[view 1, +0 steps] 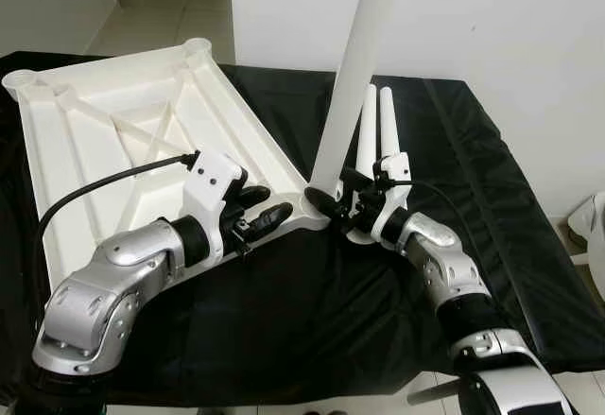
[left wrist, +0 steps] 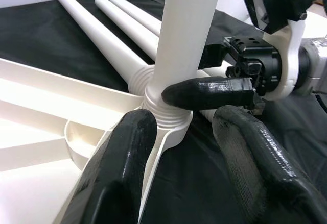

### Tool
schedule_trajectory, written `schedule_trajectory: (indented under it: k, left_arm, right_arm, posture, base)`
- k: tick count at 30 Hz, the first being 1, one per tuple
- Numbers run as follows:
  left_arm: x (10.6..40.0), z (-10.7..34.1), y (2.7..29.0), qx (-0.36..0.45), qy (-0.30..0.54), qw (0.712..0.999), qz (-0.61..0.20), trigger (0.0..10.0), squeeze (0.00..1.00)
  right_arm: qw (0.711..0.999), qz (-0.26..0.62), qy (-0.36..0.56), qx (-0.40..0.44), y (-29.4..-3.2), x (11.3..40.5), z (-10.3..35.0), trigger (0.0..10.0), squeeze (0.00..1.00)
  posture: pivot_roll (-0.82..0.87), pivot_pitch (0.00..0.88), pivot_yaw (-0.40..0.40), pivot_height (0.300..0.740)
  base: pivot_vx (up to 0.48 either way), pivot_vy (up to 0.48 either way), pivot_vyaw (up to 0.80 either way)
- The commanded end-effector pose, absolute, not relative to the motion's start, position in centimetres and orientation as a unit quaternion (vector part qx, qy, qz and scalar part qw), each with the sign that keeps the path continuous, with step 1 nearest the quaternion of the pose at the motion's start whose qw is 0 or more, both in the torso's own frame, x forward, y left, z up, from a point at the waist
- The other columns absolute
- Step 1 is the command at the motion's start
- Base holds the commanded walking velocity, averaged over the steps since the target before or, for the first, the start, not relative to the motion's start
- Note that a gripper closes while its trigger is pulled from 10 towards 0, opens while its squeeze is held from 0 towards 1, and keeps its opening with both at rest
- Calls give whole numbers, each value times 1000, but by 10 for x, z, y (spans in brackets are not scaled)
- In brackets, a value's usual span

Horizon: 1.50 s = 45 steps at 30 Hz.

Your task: Building children table

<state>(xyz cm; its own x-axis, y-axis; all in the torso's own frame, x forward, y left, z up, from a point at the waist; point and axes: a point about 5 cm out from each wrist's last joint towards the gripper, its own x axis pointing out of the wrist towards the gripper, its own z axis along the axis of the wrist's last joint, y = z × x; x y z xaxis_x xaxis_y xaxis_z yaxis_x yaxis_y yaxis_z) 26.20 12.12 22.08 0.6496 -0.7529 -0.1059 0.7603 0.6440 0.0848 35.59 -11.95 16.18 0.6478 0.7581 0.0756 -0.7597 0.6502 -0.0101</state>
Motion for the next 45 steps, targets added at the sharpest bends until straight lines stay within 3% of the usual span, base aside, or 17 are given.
schedule_trajectory:
  k: [1,19,20,22,23,34,35,36,37,45]
  left_arm:
    - [262,221,121,63,30,908,-412,10000,0]
    - [260,221,120,62,36,907,-415,10000,0]
    - [259,221,120,62,36,907,-415,10000,0]
    - [259,221,120,62,36,907,-415,10000,0]
    - [259,221,120,63,37,907,-416,10000,0]
    - [256,219,121,62,45,905,-418,10000,0]
    - [256,219,121,62,46,905,-419,10000,0]
    - [256,219,121,62,46,905,-419,10000,0]
    - [255,218,121,63,48,904,-420,10000,0]
    - [254,218,121,63,49,904,-421,10000,0]
  right_arm:
    - [900,434,-34,4,-121,357,159,10000,0]
    - [884,465,-57,-12,-100,366,164,10000,0]
    - [883,466,-55,-12,-100,366,163,4275,0]
    - [883,466,-55,-12,-100,366,163,4275,0]
    - [885,463,-50,-15,-100,366,161,0,0]
    - [886,462,-37,-6,-105,365,154,0,0]
    - [888,458,-37,-6,-105,365,153,8745,0]
    - [888,458,-37,-6,-105,365,153,8745,0]
    - [894,447,-35,-1,-105,364,152,10000,0]
    - [911,412,-31,-6,-102,365,150,10000,0]
  posture:
    - [33,101,-58,740]
    - [54,84,-65,740]
    - [56,84,-66,740]
    - [56,84,-66,740]
    - [57,85,-68,740]
    - [60,86,-69,740]
    - [59,86,-69,740]
    - [59,86,-69,740]
    - [57,87,-71,740]
    - [57,90,-73,740]
  base:
    - [0,0,0]
    - [0,0,0]
    - [0,0,0]
    - [0,0,0]
    - [0,0,0]
    - [0,0,0]
    - [0,0,0]
    - [0,0,0]
    - [0,0,0]
    - [0,0,0]
